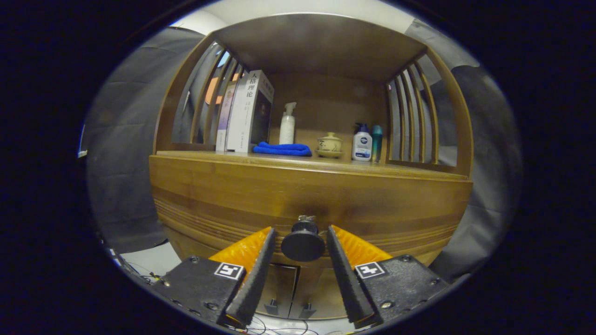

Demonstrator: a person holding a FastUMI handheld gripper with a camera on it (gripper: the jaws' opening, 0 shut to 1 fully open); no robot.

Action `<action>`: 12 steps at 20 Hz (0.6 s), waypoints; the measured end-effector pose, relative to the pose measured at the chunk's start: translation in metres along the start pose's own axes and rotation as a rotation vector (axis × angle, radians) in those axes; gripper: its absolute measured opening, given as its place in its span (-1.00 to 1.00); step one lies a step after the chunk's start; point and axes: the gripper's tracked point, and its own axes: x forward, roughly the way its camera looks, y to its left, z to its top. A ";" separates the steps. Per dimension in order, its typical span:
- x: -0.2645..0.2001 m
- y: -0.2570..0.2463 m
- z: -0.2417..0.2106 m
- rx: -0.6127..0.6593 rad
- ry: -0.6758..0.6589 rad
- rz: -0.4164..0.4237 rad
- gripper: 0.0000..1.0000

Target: Pull open the drawer, take out the items inside it, and place them on the countertop above the cabinet.

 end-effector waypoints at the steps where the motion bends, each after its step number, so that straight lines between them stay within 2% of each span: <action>1: 0.004 -0.002 0.001 -0.005 -0.005 -0.013 0.28; 3: 0.002 -0.008 0.001 -0.012 -0.018 -0.027 0.02; 7: 0.002 -0.009 0.001 -0.004 0.023 -0.069 -0.08; 12: 0.002 -0.007 -0.001 0.013 0.035 -0.055 -0.17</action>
